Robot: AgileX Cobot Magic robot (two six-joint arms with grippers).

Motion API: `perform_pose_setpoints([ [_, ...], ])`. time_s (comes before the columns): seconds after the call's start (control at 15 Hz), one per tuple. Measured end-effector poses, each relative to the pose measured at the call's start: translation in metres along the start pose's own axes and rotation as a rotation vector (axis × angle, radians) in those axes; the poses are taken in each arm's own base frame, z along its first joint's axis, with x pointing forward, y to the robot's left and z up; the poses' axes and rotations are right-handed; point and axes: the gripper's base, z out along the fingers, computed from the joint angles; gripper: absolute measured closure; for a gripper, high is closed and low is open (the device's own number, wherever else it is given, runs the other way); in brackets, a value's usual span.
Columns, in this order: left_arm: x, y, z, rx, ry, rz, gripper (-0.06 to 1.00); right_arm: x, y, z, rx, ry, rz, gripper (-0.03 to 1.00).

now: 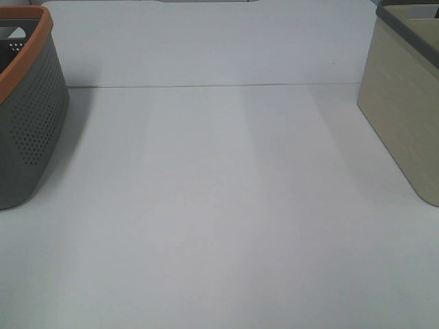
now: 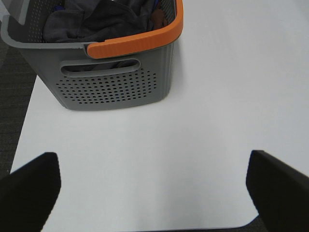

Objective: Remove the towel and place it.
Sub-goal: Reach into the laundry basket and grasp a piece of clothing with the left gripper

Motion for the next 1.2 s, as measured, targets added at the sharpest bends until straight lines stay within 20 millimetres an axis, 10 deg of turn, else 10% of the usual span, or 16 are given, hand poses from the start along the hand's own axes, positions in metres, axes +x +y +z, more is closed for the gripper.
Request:
perform_pose_setpoints([
  [0.4, -0.104, -0.002, 0.013, 0.036, 0.036, 0.124, -0.03, 0.0, 0.0, 0.0, 0.0, 0.0, 0.0, 0.27],
  [1.0, -0.195, 0.0, 0.128, 0.08, 0.233, 0.443, -0.03, 0.0, 0.0, 0.0, 0.0, 0.0, 0.0, 0.27],
  [1.2, -0.226, 0.01, 0.184, 0.033, 0.304, 0.789, -0.02, 0.0, 0.0, 0.0, 0.0, 0.0, 0.0, 0.27],
])
